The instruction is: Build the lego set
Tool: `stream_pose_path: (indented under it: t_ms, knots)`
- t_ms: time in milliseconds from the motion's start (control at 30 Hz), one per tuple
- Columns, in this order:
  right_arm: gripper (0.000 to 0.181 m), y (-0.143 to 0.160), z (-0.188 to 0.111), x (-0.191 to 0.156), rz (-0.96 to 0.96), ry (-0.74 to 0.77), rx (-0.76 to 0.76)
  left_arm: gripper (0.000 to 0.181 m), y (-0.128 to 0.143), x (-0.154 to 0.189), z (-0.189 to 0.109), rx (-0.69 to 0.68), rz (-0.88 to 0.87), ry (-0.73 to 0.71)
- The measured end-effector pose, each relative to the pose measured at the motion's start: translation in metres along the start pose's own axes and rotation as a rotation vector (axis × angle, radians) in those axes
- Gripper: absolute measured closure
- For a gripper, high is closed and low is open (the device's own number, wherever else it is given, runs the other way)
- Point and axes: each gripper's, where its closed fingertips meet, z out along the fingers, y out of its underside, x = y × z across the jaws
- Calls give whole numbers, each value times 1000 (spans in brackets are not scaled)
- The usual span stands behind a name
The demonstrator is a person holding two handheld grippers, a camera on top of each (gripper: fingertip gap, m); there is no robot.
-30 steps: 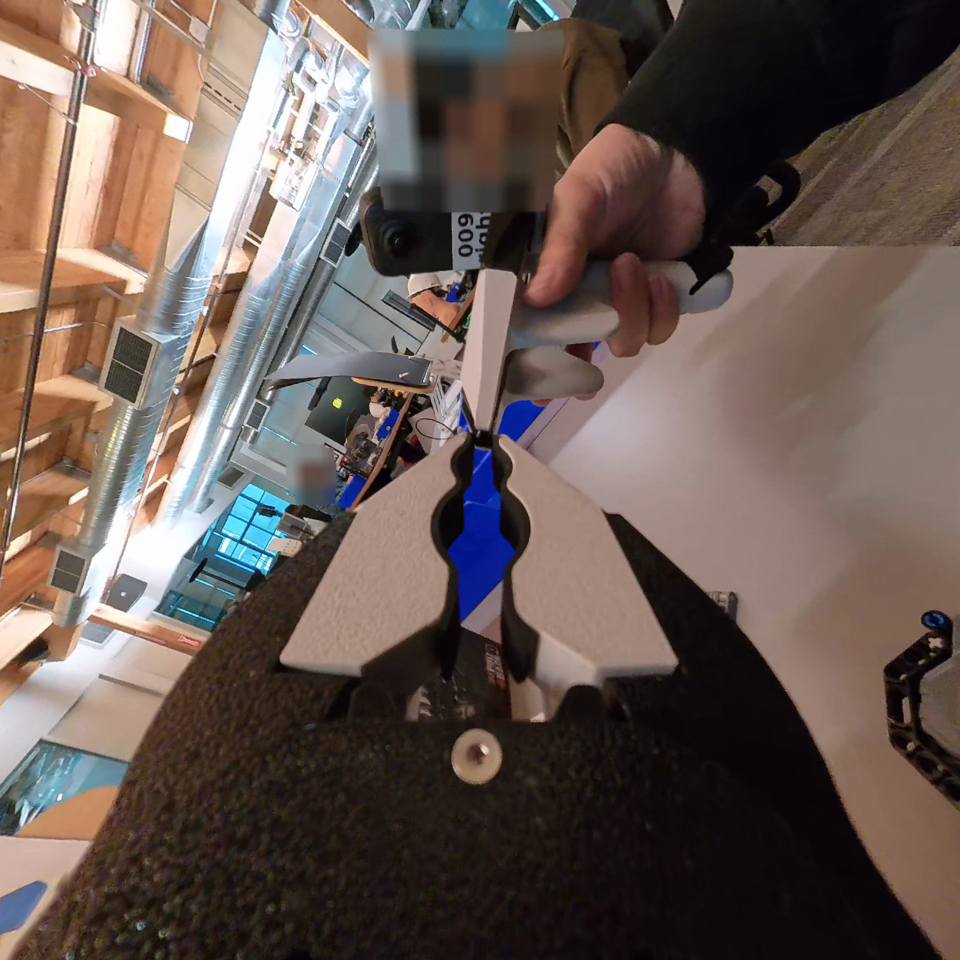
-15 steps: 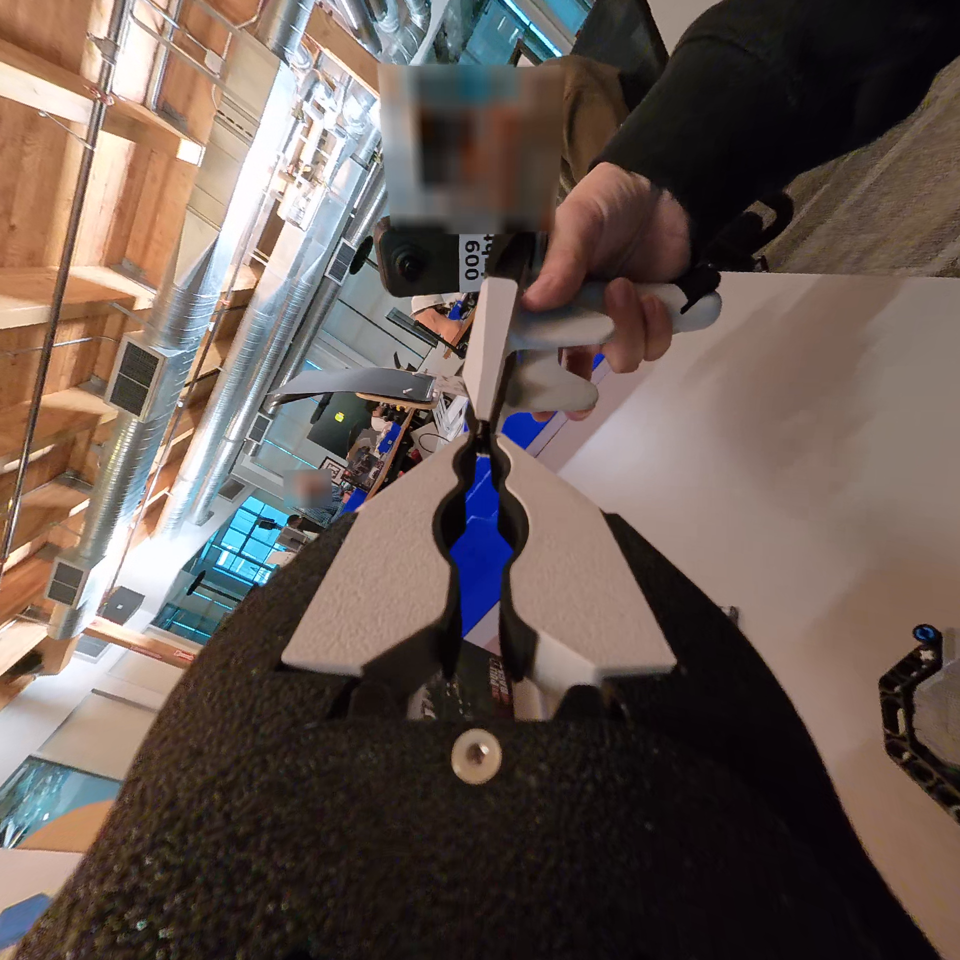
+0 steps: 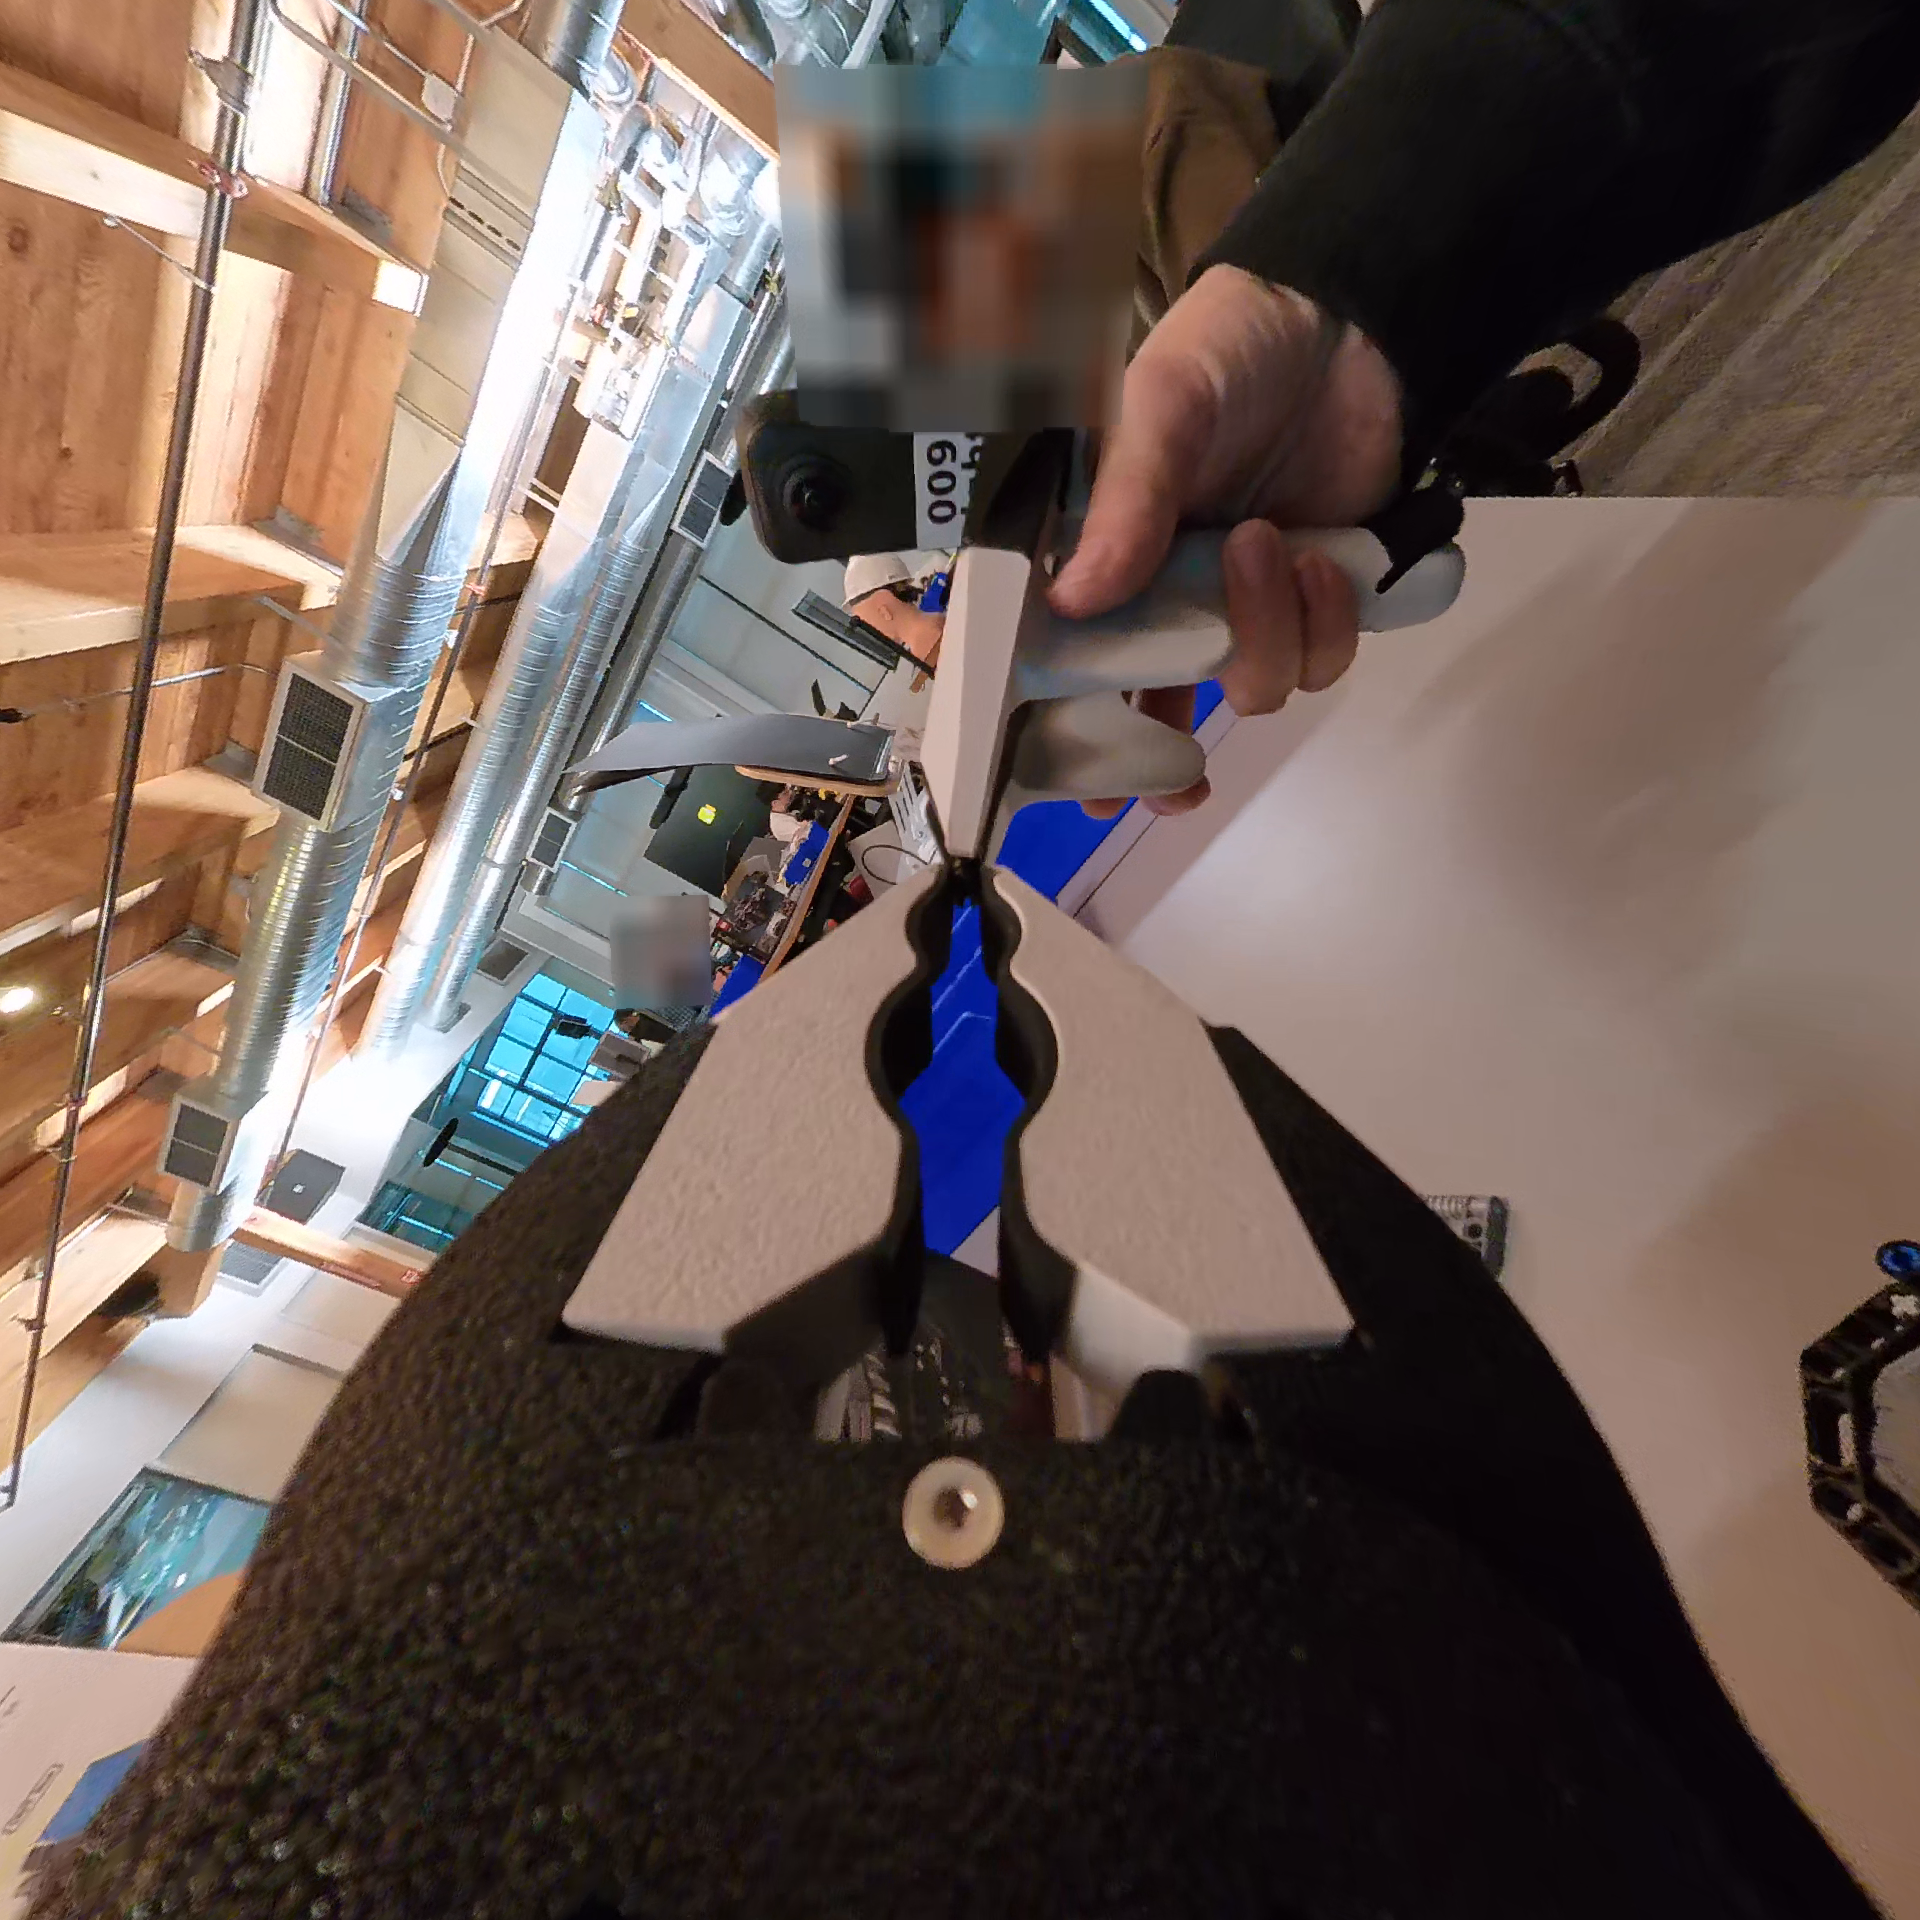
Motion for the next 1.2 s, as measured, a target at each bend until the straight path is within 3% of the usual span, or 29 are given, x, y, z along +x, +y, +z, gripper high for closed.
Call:
stream_pose_path:
  t_ms: [233,367,467,600,733,867,1200]
  knots:
    - [177,6,-1,11,-58,70,-59,180,11,5,3,-44,2,11]
    - [177,14,-3,19,-110,122,-135,177,22,20,7,-58,-76,104]
    - [178,30,-11,38,-210,222,-267,161,43,49,10,-140,-289,304]
    - [178,74,-29,87,-420,431,-579,149,85,105,4,-357,-612,607]
    - [178,110,-27,109,-453,436,-728,155,125,138,3,-530,-697,651]
    - [178,119,-17,113,-439,400,-753,154,132,147,5,-536,-711,661]
    - [178,136,-13,121,-462,368,-858,174,130,154,14,-503,-716,692]
